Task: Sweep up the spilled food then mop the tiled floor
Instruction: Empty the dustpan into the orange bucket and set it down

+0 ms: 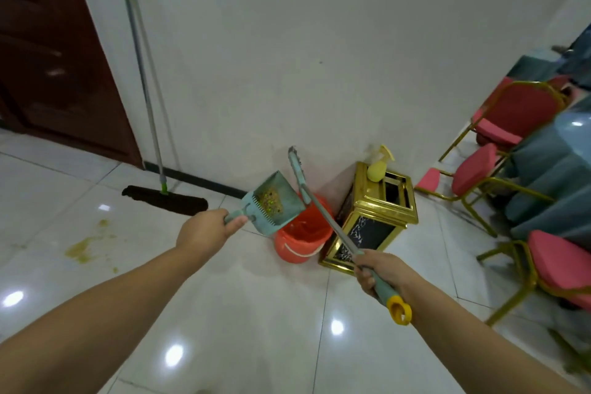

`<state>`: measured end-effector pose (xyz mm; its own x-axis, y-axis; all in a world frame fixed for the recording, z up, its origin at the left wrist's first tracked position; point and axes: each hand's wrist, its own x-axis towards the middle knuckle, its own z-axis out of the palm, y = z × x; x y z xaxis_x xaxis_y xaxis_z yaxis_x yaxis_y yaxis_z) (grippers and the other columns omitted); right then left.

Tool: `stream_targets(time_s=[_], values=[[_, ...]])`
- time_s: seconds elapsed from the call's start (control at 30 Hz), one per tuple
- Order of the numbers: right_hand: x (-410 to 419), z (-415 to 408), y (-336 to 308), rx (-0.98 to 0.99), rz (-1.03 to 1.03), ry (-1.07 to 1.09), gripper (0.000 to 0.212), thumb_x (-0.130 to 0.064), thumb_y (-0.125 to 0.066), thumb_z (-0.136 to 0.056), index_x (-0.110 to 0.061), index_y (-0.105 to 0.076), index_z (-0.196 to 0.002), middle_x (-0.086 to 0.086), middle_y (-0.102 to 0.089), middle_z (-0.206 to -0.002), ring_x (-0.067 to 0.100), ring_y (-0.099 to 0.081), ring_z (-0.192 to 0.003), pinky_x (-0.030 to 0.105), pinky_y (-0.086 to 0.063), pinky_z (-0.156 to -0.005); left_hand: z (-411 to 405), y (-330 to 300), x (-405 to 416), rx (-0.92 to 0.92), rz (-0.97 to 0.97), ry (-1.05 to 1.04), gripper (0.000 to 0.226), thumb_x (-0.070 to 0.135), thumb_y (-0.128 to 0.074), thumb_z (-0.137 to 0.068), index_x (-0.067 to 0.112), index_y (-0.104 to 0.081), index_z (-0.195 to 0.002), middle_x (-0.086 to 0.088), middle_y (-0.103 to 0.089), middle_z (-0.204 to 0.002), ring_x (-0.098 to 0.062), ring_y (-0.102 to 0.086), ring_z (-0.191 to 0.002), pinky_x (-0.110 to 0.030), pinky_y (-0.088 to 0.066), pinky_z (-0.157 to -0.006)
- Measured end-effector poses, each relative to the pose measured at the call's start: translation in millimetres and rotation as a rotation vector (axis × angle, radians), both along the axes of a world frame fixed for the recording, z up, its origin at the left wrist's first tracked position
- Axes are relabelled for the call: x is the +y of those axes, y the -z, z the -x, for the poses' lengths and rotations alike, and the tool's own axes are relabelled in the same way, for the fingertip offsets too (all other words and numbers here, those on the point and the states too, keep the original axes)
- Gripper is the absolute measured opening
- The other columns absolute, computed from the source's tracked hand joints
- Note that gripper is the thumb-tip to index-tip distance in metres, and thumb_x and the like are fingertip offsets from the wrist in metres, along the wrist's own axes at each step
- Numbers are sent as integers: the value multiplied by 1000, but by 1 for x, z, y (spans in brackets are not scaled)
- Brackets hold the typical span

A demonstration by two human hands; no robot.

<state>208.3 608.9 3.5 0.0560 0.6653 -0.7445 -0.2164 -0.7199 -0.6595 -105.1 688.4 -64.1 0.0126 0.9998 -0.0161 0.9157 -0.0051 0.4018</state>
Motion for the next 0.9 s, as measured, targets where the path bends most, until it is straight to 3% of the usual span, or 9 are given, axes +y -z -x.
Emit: stream_targets(time_s=[0.3,0.57,0.77,0.9], values=[[-35,-54,15,77,-40,39,18,-4,-50,-94,-7,-56,-111,7,-50,-56,8,-42,-36,16,-40,-34,-84,-17,6,260,11,298,45,69,-37,-86,29,-36,-65,10,-44,-60,-12,-45,-57,-26,-26,-45],[-49,-88,22,122,-48,55,16,-3,-49,-95,-11,-55,-107,8,-50,-62,8,-41,-38,16,-39,-35,-153,-19,3,502,55,601,54,74,-40,-80,24,-60,-86,7,-53,-70,-15,-52,-69,-28,-36,-55],[-62,-103,29,120,-45,81,15,-2,-48,-95,-14,-56,-100,9,-49,-63,8,-40,-38,16,-37,-35,-186,11,-8,697,125,792,52,69,-44,-82,23,-64,-97,3,-61,-80,-17,-54,-71,-30,-43,-62],[-65,-112,31,98,-35,76,17,-2,-50,-94,-14,-56,-104,9,-51,-66,8,-41,-40,16,-39,-34,-199,32,-13,741,130,908,49,66,-49,-82,23,-65,-98,5,-54,-75,-16,-50,-67,-29,-38,-56]])
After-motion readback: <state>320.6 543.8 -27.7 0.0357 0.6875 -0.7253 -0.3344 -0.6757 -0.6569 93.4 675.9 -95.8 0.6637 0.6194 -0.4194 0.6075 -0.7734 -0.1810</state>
